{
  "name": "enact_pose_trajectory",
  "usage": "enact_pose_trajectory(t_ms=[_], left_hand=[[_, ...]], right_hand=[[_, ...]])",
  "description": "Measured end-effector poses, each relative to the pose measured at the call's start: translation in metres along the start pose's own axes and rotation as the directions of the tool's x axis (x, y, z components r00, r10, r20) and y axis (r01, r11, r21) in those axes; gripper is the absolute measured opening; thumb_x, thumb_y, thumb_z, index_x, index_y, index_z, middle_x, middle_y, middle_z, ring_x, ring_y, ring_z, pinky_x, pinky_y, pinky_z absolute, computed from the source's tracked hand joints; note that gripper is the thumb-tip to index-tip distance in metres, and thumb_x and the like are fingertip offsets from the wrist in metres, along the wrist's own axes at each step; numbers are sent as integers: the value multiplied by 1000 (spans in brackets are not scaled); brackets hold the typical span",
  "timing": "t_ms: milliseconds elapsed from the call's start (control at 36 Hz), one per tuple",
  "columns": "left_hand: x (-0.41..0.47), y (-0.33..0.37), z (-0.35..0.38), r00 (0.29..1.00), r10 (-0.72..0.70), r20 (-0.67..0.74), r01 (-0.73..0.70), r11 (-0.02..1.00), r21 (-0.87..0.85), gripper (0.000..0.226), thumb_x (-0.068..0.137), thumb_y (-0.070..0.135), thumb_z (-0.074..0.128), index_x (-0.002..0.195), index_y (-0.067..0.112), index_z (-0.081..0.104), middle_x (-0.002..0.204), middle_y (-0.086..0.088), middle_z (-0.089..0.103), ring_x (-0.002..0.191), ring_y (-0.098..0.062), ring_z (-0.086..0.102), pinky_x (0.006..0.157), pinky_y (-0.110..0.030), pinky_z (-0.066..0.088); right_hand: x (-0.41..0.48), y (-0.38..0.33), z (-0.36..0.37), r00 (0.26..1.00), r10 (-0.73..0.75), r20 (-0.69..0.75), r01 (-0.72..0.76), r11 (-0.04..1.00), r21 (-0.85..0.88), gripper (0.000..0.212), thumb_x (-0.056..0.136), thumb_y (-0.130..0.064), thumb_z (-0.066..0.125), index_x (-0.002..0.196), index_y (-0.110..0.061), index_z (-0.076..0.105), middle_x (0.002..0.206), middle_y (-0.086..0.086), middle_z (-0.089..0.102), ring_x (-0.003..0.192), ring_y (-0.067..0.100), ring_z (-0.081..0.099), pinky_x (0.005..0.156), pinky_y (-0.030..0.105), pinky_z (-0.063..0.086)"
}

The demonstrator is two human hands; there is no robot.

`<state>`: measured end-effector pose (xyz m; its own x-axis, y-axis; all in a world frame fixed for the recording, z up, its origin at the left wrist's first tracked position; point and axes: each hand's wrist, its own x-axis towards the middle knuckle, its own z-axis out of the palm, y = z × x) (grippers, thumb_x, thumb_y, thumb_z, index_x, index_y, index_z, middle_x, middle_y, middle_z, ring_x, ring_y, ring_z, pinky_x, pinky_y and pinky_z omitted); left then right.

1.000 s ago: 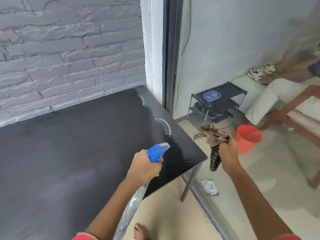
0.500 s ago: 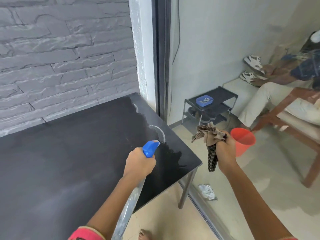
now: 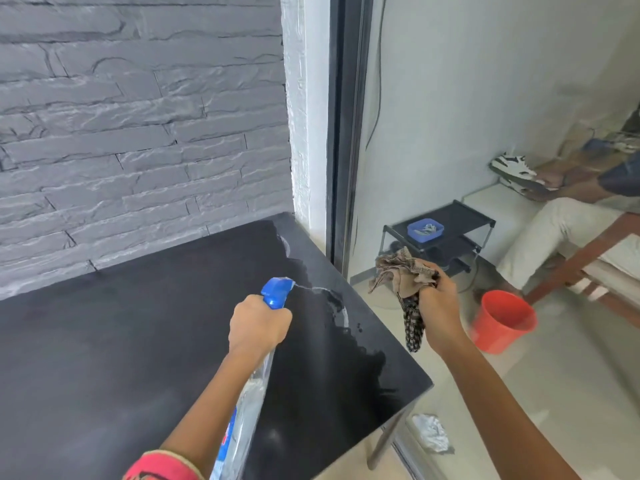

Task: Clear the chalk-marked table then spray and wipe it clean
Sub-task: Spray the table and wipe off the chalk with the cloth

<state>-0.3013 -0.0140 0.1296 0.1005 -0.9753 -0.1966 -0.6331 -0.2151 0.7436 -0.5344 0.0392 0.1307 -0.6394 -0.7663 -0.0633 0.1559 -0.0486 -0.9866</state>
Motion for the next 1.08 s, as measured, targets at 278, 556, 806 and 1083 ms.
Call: enact_pose_trajectory(t_ms=[278, 556, 806, 1083], left_hand=[[72, 22, -15, 999, 10, -47, -18, 985, -172, 30, 62, 23, 54, 78, -1, 61, 76, -22, 69, 74, -29, 71, 68, -44, 57], [124, 35, -21, 996, -41, -84, 32, 994, -104, 14, 64, 10, 56, 76, 2, 56, 68, -13, 59, 59, -25, 57, 58, -32, 48], [168, 32, -36, 986, -14, -164, -33, 959, -281, 19, 72, 14, 61, 84, 0, 62, 81, -20, 67, 67, -29, 63, 57, -30, 46], [215, 45, -63, 949, 96, -301, -231, 860, -455, 39, 65, -7, 59, 69, 31, 64, 73, 9, 65, 53, -5, 51, 60, -28, 46]], right_hand=[[42, -10, 55, 998, -16, 56, 17, 1000, -17, 42, 86, 19, 37, 100, -12, 62, 96, 8, 67, 89, 19, 64, 79, 27, 53], [81, -1, 95, 992, -7, 125, 14, 998, -58, 38, 88, 16, 38, 100, -13, 62, 99, 11, 66, 93, 23, 63, 82, 27, 52], [117, 65, 139, 961, 20, 277, 56, 963, -263, 37, 85, 16, 46, 104, -12, 61, 93, -4, 65, 87, 8, 60, 66, 5, 44], [154, 163, 216, 800, 280, 531, 210, 698, -685, 54, 90, 1, 41, 136, -26, 41, 142, 10, 45, 127, 30, 45, 100, 35, 35]])
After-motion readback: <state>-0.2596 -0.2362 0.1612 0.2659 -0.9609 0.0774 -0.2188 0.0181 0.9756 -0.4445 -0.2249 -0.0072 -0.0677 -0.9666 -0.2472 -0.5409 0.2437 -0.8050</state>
